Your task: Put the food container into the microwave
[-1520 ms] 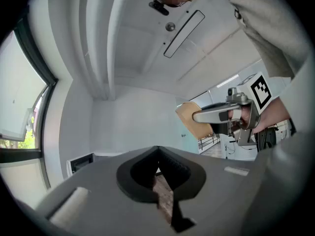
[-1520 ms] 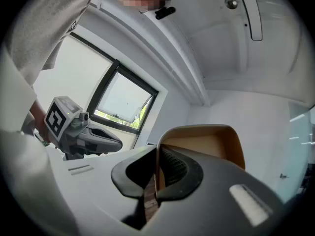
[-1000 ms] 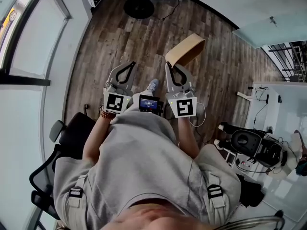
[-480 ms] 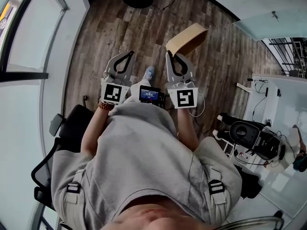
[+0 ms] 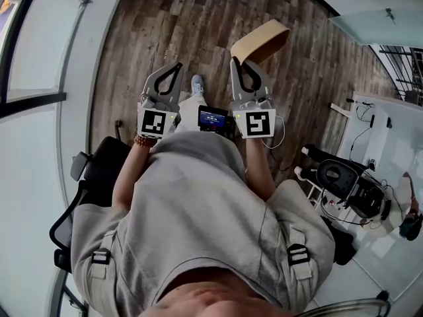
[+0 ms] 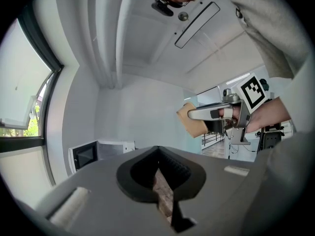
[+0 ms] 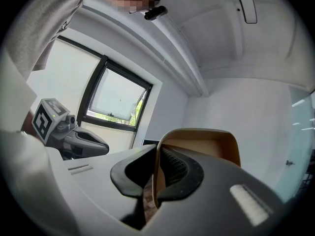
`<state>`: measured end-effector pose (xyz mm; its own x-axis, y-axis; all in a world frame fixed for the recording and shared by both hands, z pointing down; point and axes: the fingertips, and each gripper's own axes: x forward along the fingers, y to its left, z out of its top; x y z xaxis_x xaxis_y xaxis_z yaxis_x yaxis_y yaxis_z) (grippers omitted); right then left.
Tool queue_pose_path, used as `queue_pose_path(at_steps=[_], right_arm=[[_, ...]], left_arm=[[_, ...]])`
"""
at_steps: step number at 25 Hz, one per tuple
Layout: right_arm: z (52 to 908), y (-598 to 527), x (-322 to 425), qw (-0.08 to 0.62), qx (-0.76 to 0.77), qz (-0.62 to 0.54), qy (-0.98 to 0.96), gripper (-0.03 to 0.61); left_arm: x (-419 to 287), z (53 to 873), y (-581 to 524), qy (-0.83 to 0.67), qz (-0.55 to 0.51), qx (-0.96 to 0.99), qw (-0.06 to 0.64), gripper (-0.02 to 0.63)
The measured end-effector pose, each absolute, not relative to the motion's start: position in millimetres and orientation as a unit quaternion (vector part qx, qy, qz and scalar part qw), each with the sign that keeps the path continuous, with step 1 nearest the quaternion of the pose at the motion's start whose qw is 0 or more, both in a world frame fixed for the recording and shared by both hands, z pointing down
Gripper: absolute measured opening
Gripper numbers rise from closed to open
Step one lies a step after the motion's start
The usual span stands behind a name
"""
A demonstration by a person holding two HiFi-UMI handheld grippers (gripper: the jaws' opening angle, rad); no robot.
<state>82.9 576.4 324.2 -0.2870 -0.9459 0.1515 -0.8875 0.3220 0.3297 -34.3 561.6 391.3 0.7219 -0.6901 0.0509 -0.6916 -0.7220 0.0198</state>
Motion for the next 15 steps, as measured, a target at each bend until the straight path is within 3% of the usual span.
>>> queue_pose_path(at_steps=[5,15], right_arm=[[328,544,108,0.162,0.569,-0.083,-0.802,0.034],[333,485,193,0.119,0.576,-0.072,-0.806,0.034]], left_arm=[[-6,405,533,-0.371,0.038,0.927,0.031,-0.002],[79,394,478,-0.361,0.041,0.932,-0.015,-0.002]])
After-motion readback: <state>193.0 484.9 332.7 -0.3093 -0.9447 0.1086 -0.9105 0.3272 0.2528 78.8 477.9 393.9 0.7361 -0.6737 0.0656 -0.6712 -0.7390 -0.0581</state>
